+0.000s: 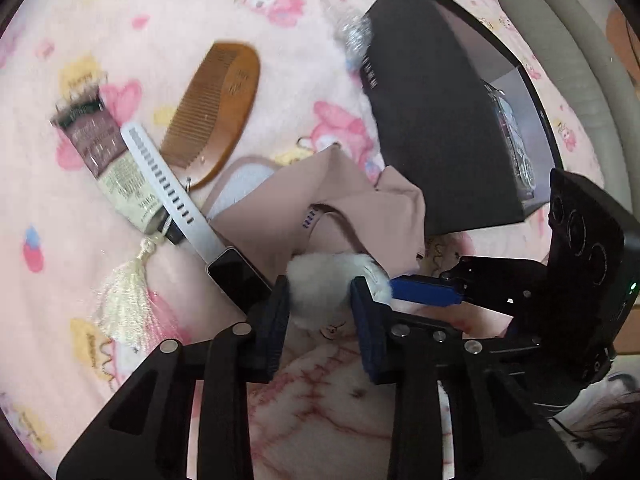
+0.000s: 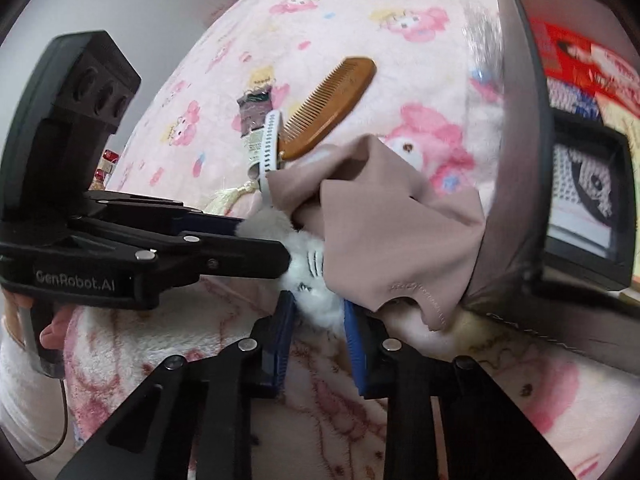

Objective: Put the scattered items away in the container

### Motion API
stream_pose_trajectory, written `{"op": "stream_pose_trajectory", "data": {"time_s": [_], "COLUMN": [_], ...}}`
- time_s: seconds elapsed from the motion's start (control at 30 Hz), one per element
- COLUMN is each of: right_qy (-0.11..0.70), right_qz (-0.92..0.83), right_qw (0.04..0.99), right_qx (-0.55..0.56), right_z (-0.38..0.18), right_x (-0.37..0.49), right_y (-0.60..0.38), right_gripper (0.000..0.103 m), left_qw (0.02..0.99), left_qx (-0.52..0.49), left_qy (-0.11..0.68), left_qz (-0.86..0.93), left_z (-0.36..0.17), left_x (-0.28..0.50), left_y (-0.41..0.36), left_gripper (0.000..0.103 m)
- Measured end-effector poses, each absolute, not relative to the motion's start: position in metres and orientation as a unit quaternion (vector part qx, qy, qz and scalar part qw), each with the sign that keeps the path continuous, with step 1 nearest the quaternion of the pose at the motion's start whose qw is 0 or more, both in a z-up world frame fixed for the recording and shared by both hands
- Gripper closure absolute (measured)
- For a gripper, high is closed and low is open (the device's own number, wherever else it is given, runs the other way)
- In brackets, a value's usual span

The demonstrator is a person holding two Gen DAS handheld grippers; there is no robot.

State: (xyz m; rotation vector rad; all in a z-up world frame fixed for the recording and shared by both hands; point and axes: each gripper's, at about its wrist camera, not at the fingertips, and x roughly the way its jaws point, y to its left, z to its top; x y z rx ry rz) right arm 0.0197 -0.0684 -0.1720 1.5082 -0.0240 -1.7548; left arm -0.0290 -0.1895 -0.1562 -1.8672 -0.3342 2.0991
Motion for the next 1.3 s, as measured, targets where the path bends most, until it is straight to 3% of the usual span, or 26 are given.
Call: {"op": "stream_pose_trajectory", "data": {"time_s": [0.2, 0.6, 0.87, 1.1, 1.3], "right_qy": [-0.001, -0.075, -0.069, -0.065, -0.037], "right_qz": [-0.734, -0.803, -0.829, -0.843, -0.84], "right_qw": [0.393, 0.357, 0.318, 0.31, 0.305], "right_qx": [0.555, 0.47, 0.454, 0.435, 0.447], "right_z": [-0.138, -0.051, -0.03, -0.019, -0.031], "right_x": [0.037, 0.037, 0.019, -0.021, -0.057], "right_y": [-0.045, 0.062, 0.106, 0.135, 0.141], "right_gripper": [0.082, 0.082, 0.082, 0.082, 0.083], "left_qw": [0.162, 0.224, 0.25, 0.274, 0.232], "left_qx": [-0.591, -0.501, -0.468, -0.463, -0.473], "left_qy": [-0.035, -0.064, -0.064, -0.119, -0.122], "left_qz": [0.79, 0.833, 0.845, 0.835, 0.841], "left_z": [-0.098, -0.016, 0.003, -0.002, -0.023], "left_x": [-0.008, -0.015, -0.039, -0.068, -0.098], "left_y": [-0.147, -0.084, -0.02, 0.004, 0.02], "left_gripper": [0.077, 0.077, 0.077, 0.078, 0.079]}}
